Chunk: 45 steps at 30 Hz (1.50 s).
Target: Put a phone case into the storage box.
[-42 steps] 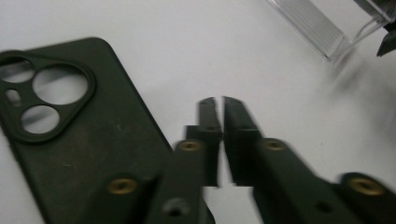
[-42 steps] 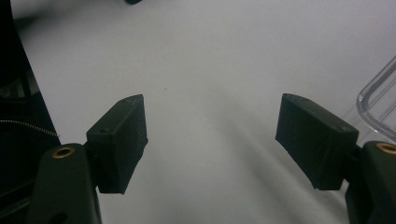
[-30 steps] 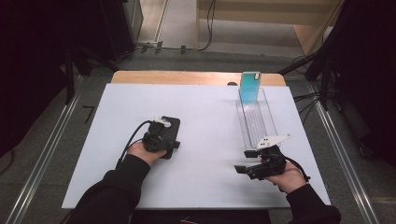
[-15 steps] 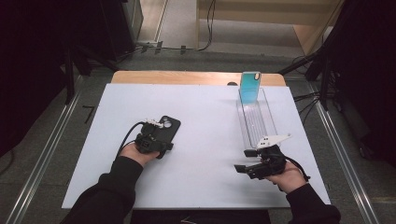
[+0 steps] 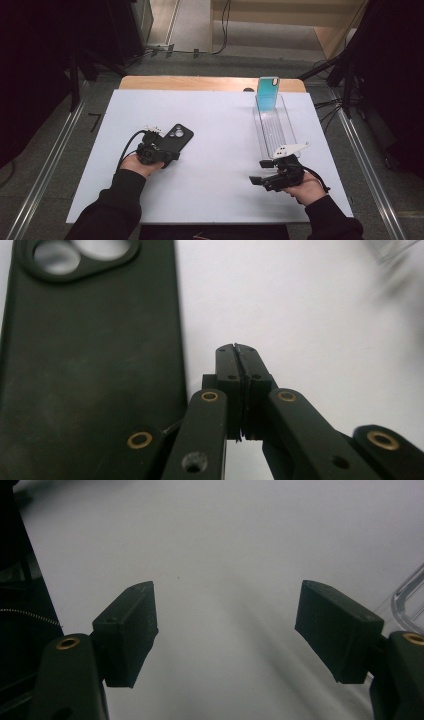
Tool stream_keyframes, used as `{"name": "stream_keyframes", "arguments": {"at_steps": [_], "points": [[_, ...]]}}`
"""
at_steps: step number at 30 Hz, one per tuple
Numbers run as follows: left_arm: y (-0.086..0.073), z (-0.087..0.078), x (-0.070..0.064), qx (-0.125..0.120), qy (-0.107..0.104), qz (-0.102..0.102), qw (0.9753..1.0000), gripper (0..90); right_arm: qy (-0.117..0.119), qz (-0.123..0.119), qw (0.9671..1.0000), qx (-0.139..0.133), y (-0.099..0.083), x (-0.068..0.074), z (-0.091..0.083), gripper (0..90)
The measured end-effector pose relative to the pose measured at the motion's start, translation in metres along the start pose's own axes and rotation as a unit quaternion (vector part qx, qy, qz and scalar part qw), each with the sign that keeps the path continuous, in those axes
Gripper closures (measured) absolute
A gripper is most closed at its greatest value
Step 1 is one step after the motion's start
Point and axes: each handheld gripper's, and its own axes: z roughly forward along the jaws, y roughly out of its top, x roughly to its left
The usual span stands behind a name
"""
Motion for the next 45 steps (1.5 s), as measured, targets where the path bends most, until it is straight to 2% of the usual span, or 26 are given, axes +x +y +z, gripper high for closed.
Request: {"name": "stream_keyframes", "arguments": {"at_steps": [4,8,9,13,16,21,28,33,43,45], "points": [[0.000,-0.011,-0.012,-0.014,-0.016,0.019,0.9996,79.3,0.001,0.001,1.0000,0.004,0.000,-0.001,0.000,23.0],[-0.002,-0.021,-0.019,-0.037,-0.043,0.030,0.9979,59.1,0.003,0.003,1.0000,0.002,0.000,-0.002,0.001,23.0],[-0.003,-0.023,-0.021,-0.040,-0.043,0.036,0.9976,55.0,0.001,0.004,1.0000,0.003,0.000,-0.003,0.001,23.0],[-0.010,-0.031,-0.028,-0.056,-0.046,0.053,0.9960,46.7,0.000,0.005,1.0000,-0.002,0.001,-0.004,-0.001,23.0],[-0.017,-0.035,-0.029,-0.064,-0.051,0.054,0.9952,42.4,-0.001,0.003,1.0000,-0.002,0.001,-0.004,-0.001,23.0],[-0.029,-0.039,-0.029,-0.063,-0.056,0.048,0.9953,40.9,-0.001,0.003,1.0000,-0.002,0.001,-0.005,0.000,23.0],[-0.040,-0.043,-0.032,-0.069,-0.060,0.050,0.9946,34.3,-0.001,0.003,1.0000,0.001,0.001,-0.005,0.000,23.0],[-0.048,-0.046,-0.034,-0.067,-0.060,0.051,0.9947,34.3,0.001,0.002,1.0000,0.005,0.000,-0.006,0.001,23.0],[-0.047,-0.047,-0.031,-0.081,-0.060,0.043,0.9940,31.2,-0.002,0.003,1.0000,0.006,-0.002,-0.008,0.000,23.0],[-0.045,-0.047,-0.030,-0.086,-0.059,0.049,0.9934,29.5,-0.002,0.004,1.0000,0.006,-0.002,-0.008,0.000,23.0]]}}
